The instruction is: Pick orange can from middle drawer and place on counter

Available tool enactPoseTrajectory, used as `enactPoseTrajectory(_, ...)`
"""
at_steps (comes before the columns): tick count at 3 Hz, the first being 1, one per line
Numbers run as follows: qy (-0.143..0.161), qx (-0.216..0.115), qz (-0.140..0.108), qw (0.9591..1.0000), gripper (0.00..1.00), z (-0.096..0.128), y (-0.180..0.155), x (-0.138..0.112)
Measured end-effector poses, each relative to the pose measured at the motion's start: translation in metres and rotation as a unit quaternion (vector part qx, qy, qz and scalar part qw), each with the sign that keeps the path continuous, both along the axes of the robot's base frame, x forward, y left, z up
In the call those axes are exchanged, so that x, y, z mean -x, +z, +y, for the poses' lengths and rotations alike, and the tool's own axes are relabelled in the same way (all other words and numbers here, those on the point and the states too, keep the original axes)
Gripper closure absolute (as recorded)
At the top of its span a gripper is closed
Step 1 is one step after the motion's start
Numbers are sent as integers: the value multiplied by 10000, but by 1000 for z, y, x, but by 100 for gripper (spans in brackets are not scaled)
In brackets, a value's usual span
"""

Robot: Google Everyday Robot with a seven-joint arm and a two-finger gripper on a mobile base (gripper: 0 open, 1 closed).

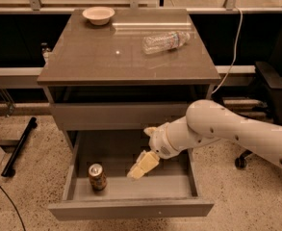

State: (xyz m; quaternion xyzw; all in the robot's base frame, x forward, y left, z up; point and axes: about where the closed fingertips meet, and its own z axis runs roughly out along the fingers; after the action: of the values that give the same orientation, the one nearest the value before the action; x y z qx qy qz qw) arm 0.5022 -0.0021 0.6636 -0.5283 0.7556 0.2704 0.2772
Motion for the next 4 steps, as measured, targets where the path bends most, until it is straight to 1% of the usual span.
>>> enactPoseTrajectory(1, -99, -265, 107, 9995, 0, 18, -39, -10)
enactPoseTrajectory(3, -200, -760, 282, 9965, 0, 59, -110, -34)
enactPoseTrajectory(4, -207, -792, 358, 9960, 0, 61, -119, -32)
